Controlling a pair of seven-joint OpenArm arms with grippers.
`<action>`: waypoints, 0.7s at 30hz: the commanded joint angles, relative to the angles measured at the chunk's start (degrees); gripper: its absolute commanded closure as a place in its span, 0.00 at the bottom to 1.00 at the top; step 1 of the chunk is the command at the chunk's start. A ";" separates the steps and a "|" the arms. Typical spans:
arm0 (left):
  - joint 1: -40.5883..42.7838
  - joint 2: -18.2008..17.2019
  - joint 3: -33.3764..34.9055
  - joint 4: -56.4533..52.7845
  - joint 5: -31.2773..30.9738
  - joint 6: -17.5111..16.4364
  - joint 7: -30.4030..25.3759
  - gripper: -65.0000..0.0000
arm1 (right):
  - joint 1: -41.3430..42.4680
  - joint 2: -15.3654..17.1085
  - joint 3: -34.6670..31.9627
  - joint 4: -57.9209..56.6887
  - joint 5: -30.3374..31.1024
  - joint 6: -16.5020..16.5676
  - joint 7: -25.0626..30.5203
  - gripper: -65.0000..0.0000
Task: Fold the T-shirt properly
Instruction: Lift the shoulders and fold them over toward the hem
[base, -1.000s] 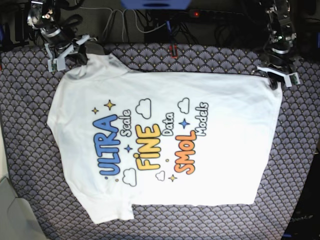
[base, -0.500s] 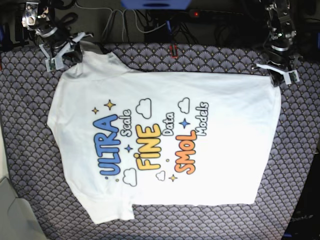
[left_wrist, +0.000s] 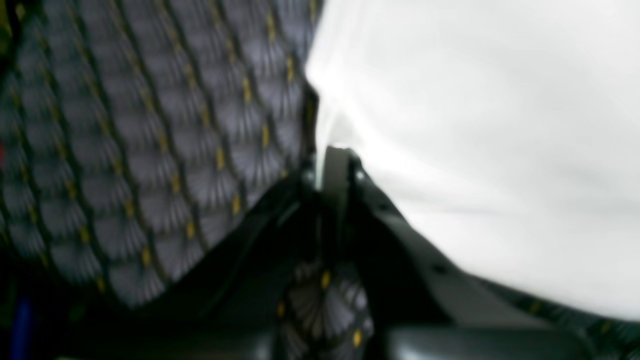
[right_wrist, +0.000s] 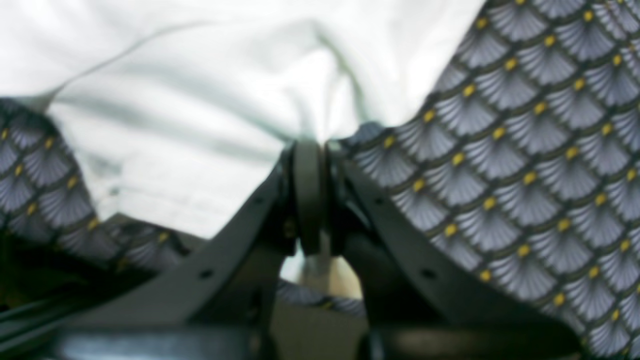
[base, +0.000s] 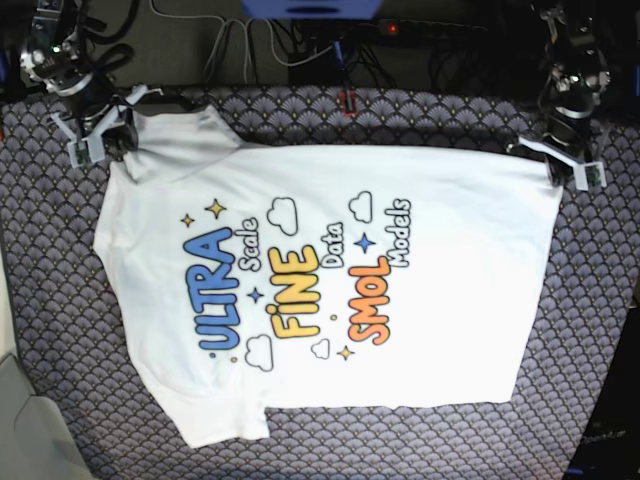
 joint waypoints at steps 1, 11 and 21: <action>-1.51 -1.09 -0.36 1.49 0.30 0.36 -1.46 0.99 | 0.18 0.15 0.15 2.23 0.74 -0.15 1.49 1.00; -10.57 -2.76 -0.27 -0.01 0.56 0.36 3.72 0.99 | 8.88 -1.60 0.24 4.52 0.56 -0.15 -6.24 1.00; -21.12 -2.93 0.17 -9.85 1.53 0.36 5.48 0.99 | 20.92 1.74 -0.20 -0.76 0.56 -0.15 -13.28 1.00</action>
